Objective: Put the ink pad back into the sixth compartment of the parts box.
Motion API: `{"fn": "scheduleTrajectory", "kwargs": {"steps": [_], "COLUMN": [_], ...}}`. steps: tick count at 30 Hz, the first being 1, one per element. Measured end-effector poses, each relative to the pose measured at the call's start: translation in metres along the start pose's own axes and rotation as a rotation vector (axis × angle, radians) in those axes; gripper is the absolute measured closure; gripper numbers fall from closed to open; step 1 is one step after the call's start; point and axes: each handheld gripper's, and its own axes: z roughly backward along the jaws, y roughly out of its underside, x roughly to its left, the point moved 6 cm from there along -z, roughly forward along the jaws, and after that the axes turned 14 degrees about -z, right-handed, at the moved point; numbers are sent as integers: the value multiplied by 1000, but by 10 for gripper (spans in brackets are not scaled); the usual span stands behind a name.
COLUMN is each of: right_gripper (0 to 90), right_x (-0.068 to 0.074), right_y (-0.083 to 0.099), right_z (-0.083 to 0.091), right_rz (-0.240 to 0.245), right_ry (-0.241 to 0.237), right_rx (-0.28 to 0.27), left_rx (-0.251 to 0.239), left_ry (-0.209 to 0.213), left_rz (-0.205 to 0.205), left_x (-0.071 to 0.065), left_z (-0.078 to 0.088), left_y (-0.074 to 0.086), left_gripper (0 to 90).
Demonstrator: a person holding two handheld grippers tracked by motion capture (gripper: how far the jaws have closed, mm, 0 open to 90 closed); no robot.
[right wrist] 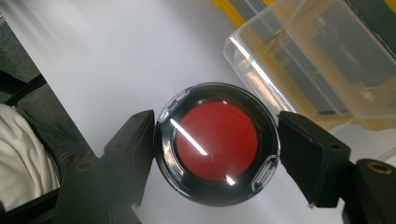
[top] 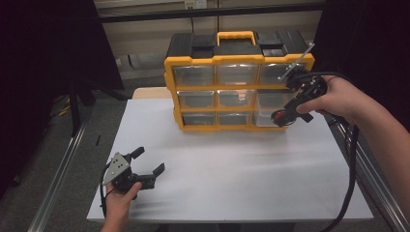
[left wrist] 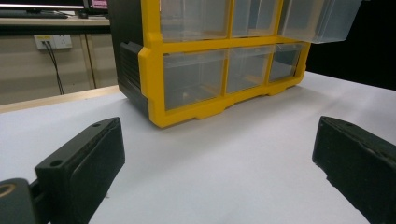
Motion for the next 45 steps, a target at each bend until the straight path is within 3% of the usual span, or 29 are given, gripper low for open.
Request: {"fn": "scheduleTrajectory", "kwargs": {"steps": [1,3,5,7,16,27,28,30,36,40,45], "right_gripper": [300,300,300,300,300,300,300,300,300,300,300], "right_x": [-1,-3,-4,-5,-8,-12,-12,-14,-17,-21,-24], "right_y": [-1,-1,-2,-3,-8,-13,-14,-14,-17,-18,-20], "right_z": [1,1,2,2,5,5,5,4,4,4,4], "right_rz": [-1,-4,-12,-15,-22,-27,-29,-29,-49,-49,-63], "right_ry": [3,4,7,9,21,35,37,41,50,62,70], "right_rx": [1,-4,-6,-6,-19,-25,-26,-32,-40,-39,-48], "left_rx": [-21,-21,-2,1,-21,-21,-12,-23,-23,-10,-23], "left_ry": [-9,-16,0,0,-17,-17,-11,-17,-16,-15,-16], "left_rz": [32,35,3,-1,35,36,18,36,35,12,36], "left_x": [-2,-2,0,0,-1,-1,0,-1,-1,0,-1], "left_z": [-2,-2,0,0,-2,-1,0,-1,-1,0,-1], "left_y": [-1,-2,0,0,-2,-2,-1,-2,-2,-1,-2], "left_gripper": [25,26,26,26,26,26,26,26,26,26,26]}}
